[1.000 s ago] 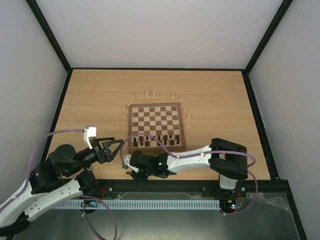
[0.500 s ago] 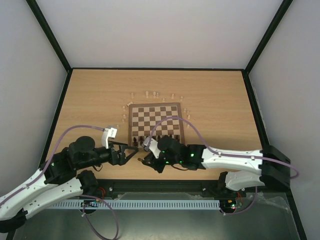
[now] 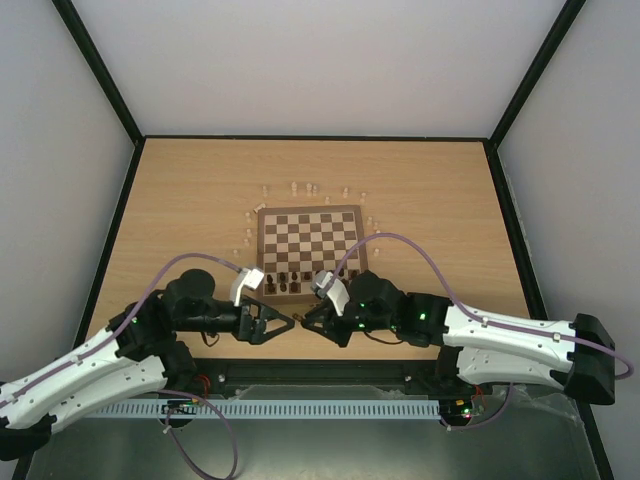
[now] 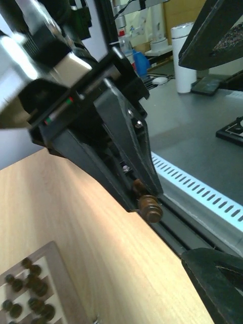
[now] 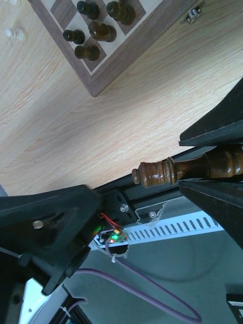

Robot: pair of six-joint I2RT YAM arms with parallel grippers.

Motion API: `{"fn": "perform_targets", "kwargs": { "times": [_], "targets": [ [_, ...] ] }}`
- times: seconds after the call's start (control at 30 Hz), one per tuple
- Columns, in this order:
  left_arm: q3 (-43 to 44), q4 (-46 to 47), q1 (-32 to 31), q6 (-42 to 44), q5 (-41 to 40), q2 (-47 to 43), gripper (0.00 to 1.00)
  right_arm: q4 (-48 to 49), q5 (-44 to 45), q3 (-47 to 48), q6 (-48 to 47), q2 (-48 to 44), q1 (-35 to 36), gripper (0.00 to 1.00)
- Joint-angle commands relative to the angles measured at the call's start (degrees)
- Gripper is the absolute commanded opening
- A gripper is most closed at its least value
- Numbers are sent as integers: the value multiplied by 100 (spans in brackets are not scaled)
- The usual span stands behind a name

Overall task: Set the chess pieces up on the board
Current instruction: Place the chess piece on the chessboard.

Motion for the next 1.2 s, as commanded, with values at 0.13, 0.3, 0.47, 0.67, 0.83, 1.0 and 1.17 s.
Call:
{"fn": "perform_targets", "kwargs": {
  "times": [0.13, 0.3, 0.47, 0.67, 0.83, 1.0, 1.17],
  "targets": [
    [-491, 908, 28, -777, 1026, 247, 99, -315, 181, -76, 92, -291, -22, 18],
    [-554, 963, 65, -997, 1114, 409, 99, -235, -217, -85, 60, -162, -21, 19],
    [-622, 1113, 175, -1047, 1213, 575, 99, -151, -593, -96, 40, -146, -13, 20],
    [-782, 1316, 296, -1105, 1397, 625, 92, -97, -769, -103, 29, -145, 29, 20],
    [-874, 1462, 325, -1153, 1498, 639, 79, -82, -751, -122, 16, -121, 44, 20],
    [-943, 1606, 326, -1213, 1570, 661, 62, -68, -736, -113, 7, -93, 49, 20],
    [-962, 1643, 327, -1228, 1578, 695, 49, -67, -699, -120, -2, -79, 49, 20]
  ]
}}
